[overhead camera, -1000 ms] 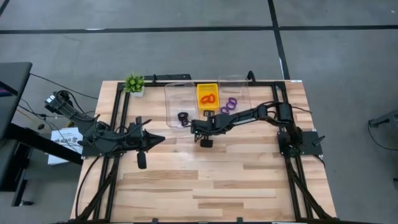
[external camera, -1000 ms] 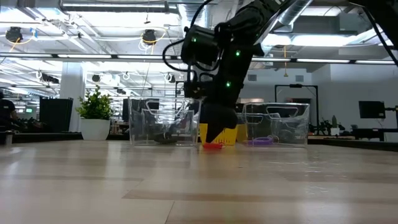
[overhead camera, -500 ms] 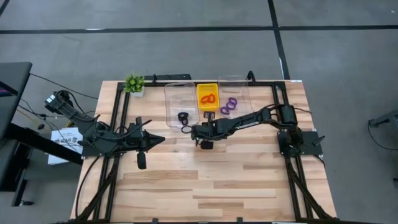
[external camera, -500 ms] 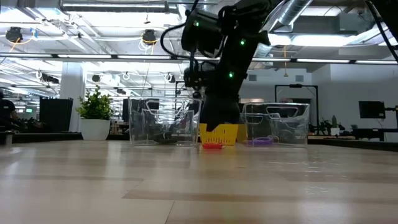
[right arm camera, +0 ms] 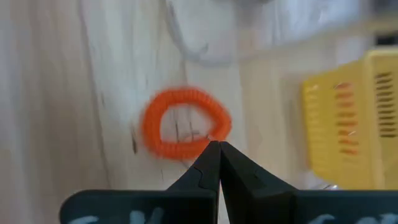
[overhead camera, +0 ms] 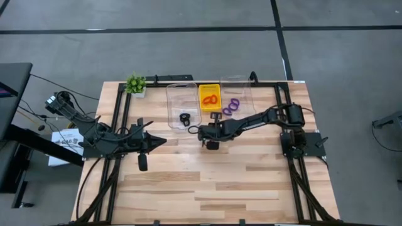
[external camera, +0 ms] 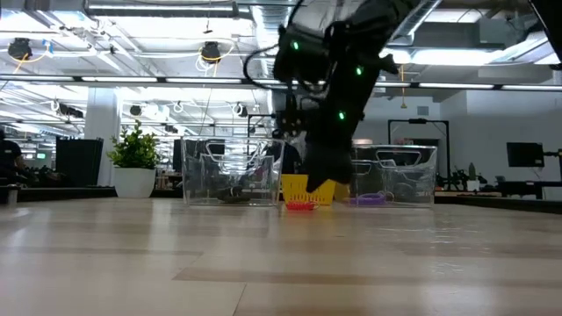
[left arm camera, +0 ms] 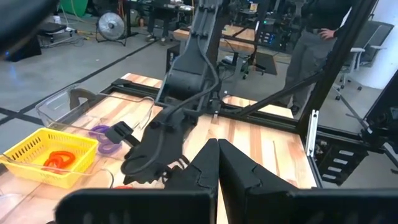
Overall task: Sort spring keychains
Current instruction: Put the orange spring keychain into the yellow bin
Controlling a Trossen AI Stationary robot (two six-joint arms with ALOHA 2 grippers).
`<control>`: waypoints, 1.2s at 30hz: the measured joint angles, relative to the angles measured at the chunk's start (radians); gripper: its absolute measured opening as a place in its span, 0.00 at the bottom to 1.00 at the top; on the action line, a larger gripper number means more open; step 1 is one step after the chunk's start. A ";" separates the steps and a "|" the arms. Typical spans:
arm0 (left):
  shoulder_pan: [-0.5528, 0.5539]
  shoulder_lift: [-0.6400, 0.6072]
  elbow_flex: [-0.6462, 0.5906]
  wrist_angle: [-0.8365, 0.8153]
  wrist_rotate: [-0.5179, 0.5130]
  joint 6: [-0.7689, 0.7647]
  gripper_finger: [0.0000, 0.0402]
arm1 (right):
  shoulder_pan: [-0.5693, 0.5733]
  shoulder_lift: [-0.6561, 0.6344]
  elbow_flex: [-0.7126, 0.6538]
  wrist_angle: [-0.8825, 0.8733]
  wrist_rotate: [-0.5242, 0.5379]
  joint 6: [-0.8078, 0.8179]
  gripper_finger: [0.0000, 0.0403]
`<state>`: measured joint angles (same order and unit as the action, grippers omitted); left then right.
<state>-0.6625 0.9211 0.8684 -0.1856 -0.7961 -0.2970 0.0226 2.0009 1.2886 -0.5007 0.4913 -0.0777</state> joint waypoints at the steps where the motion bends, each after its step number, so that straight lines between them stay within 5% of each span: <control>1: 0.000 0.000 0.000 0.000 0.002 0.000 0.01 | -0.005 0.001 -0.015 0.012 -0.007 -0.001 0.00; 10: 0.000 0.000 0.000 -0.001 0.003 -0.020 0.01 | -0.004 0.001 -0.080 0.136 -0.050 -0.027 0.00; 36: 0.000 0.036 0.000 0.007 0.000 -0.034 0.01 | 0.237 -0.068 -0.086 -0.050 -0.121 0.004 0.00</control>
<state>-0.6624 0.9568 0.8684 -0.1784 -0.7956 -0.3309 0.2591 1.9324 1.2022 -0.5511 0.3701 -0.0736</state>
